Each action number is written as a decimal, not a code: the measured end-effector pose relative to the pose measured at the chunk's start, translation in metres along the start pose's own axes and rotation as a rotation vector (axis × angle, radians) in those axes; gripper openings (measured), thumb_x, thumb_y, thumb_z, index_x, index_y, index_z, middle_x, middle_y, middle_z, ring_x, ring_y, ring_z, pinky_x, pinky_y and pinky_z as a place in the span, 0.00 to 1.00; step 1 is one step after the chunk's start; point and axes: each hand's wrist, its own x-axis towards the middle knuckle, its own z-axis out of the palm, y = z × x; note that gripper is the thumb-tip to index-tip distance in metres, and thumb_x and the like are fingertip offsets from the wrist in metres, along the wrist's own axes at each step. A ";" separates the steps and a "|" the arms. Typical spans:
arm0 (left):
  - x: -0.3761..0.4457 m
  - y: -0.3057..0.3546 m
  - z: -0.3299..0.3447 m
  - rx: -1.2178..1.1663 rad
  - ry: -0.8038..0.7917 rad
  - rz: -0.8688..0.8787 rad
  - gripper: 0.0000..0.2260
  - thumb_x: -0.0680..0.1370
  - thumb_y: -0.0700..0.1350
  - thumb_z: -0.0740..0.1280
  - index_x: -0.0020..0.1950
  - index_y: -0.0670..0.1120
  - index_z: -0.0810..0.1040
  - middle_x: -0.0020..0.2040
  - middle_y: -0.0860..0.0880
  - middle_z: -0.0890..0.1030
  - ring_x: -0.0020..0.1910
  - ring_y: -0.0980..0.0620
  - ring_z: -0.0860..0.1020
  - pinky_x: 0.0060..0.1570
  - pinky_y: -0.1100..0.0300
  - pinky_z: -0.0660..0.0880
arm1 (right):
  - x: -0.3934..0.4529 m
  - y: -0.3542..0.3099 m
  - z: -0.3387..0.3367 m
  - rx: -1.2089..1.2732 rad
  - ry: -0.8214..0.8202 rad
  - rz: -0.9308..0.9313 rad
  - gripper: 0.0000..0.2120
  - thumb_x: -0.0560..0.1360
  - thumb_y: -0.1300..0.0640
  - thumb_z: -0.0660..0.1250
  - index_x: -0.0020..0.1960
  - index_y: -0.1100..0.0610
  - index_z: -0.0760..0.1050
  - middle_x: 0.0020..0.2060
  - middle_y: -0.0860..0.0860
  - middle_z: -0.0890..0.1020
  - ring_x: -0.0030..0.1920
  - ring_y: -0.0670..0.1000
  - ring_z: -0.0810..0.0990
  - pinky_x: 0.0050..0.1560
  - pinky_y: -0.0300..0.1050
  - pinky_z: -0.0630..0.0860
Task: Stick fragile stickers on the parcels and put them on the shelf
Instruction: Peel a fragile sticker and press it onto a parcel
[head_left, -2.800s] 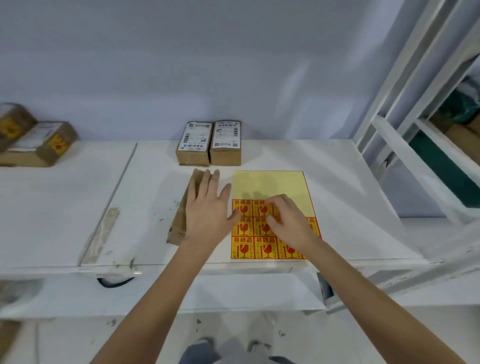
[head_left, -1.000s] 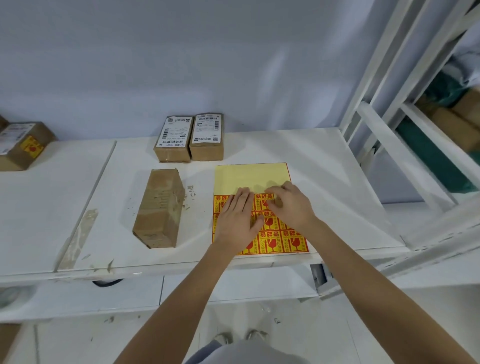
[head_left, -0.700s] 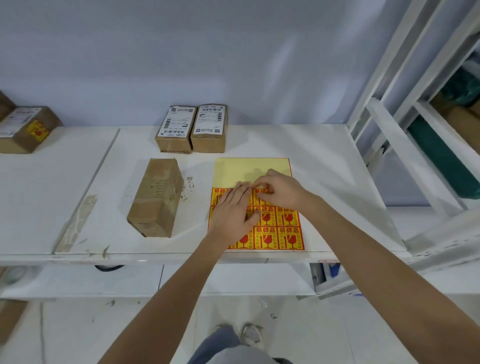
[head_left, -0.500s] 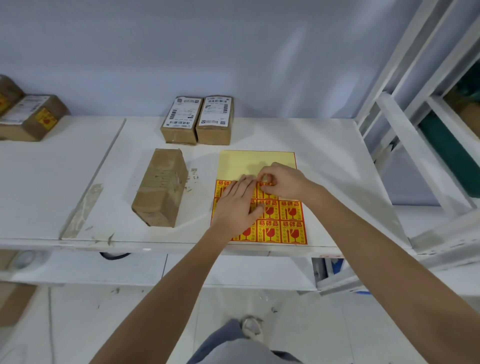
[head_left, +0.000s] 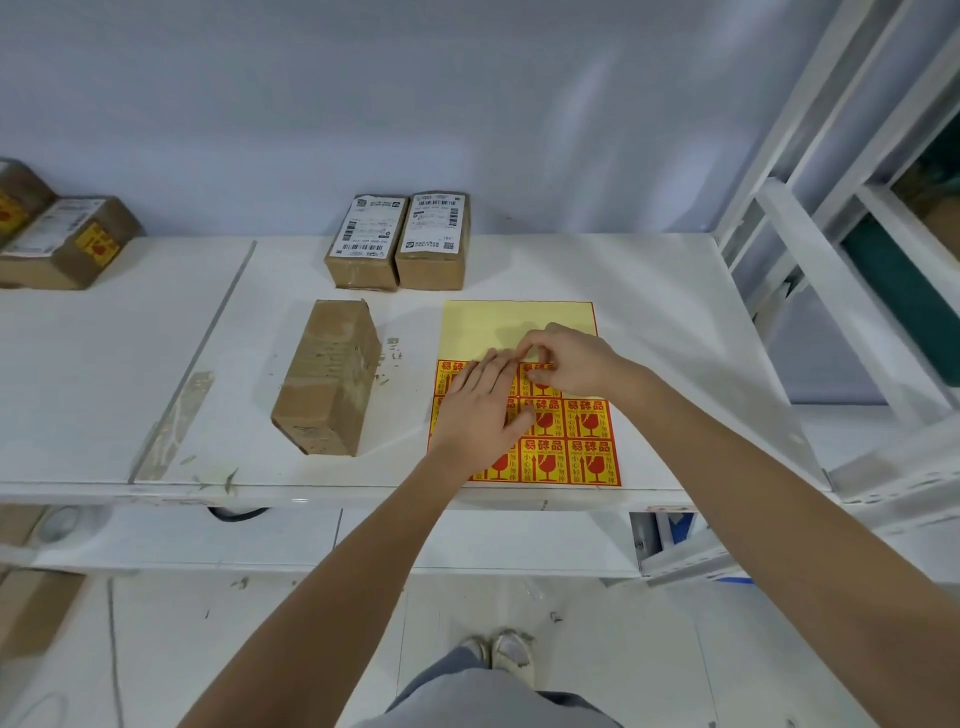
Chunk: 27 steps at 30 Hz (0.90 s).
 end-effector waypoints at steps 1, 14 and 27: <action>0.000 0.000 0.000 -0.001 0.001 0.001 0.34 0.75 0.62 0.42 0.76 0.45 0.56 0.76 0.49 0.59 0.76 0.52 0.52 0.72 0.58 0.43 | 0.000 0.000 0.000 0.000 -0.005 -0.002 0.13 0.76 0.53 0.67 0.59 0.50 0.74 0.47 0.48 0.72 0.48 0.48 0.74 0.47 0.44 0.72; -0.001 0.001 -0.002 -0.019 0.003 0.002 0.34 0.75 0.62 0.43 0.76 0.43 0.57 0.76 0.48 0.60 0.76 0.51 0.53 0.72 0.58 0.44 | 0.001 -0.002 -0.001 -0.033 -0.060 0.007 0.10 0.76 0.54 0.65 0.57 0.51 0.72 0.48 0.49 0.72 0.50 0.52 0.75 0.52 0.51 0.75; 0.000 0.000 -0.001 -0.016 0.005 0.004 0.34 0.75 0.62 0.43 0.76 0.44 0.58 0.76 0.48 0.60 0.76 0.51 0.53 0.73 0.56 0.45 | -0.005 0.000 0.004 0.027 0.026 0.004 0.12 0.76 0.56 0.65 0.60 0.53 0.74 0.45 0.48 0.72 0.45 0.48 0.73 0.44 0.42 0.69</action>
